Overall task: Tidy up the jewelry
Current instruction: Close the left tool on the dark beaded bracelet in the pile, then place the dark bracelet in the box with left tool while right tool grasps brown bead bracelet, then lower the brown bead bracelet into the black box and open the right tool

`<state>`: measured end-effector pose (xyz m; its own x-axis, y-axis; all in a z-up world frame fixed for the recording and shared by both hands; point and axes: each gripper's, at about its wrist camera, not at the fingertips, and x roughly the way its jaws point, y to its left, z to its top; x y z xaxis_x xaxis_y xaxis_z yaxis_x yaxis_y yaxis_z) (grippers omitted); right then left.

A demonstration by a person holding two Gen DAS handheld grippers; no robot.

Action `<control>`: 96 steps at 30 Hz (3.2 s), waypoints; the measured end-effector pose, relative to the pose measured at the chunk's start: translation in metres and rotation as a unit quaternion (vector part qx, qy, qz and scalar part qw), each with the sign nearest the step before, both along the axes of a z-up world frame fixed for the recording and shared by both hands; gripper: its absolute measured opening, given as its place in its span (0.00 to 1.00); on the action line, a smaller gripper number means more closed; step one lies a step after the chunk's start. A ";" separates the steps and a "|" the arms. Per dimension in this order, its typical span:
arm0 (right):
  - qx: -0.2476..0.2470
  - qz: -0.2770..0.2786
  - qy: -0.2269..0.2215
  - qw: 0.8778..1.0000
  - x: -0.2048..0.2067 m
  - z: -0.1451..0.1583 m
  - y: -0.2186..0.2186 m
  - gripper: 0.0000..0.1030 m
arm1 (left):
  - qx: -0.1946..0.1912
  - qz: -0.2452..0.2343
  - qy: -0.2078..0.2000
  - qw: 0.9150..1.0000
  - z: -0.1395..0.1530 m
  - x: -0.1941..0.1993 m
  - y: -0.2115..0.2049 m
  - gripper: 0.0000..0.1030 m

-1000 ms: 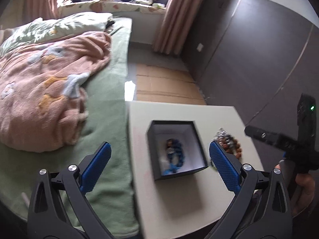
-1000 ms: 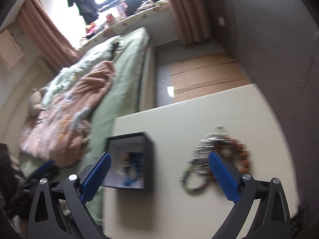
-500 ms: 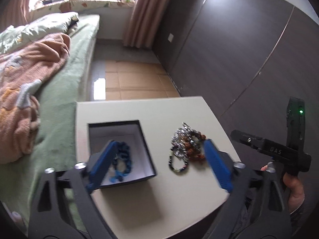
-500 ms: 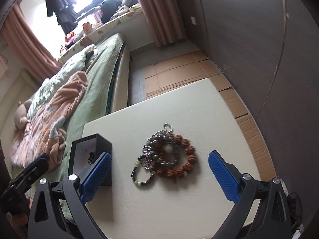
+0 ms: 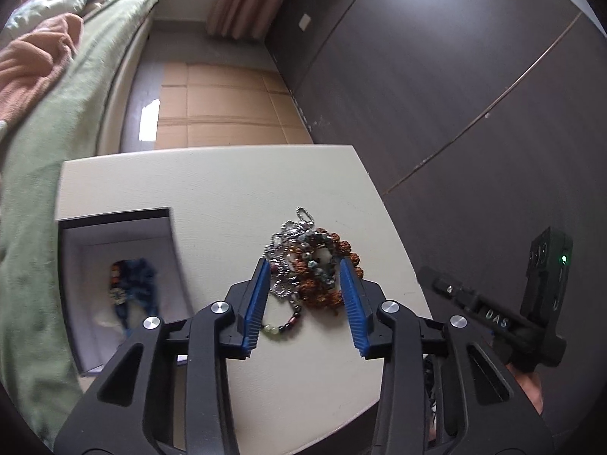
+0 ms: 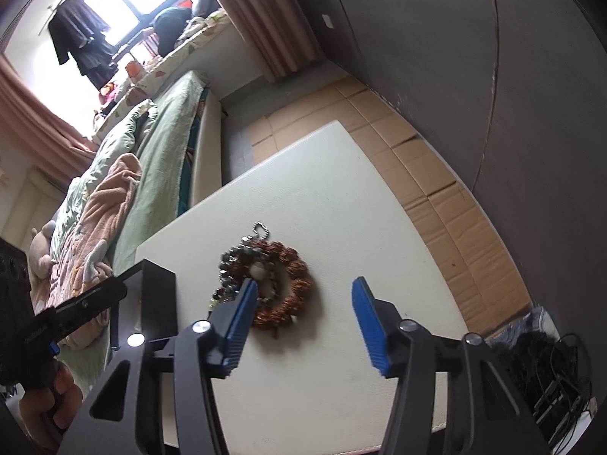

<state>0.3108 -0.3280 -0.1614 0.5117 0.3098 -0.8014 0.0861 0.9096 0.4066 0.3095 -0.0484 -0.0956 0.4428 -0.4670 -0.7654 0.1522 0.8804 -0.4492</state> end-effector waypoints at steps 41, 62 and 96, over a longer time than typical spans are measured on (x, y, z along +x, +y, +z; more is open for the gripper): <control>-0.031 0.021 0.091 0.995 0.051 -0.065 0.047 0.34 | 0.018 -0.004 0.013 1.000 -0.011 0.033 -0.036 0.08; -0.008 0.057 0.016 0.998 0.043 -0.016 0.069 0.17 | -0.006 0.050 -0.047 0.998 0.047 -0.015 0.050 0.08; -0.004 0.172 -0.104 0.980 0.007 0.101 0.172 0.17 | 0.023 0.151 -0.073 0.986 0.031 -0.054 0.159 0.78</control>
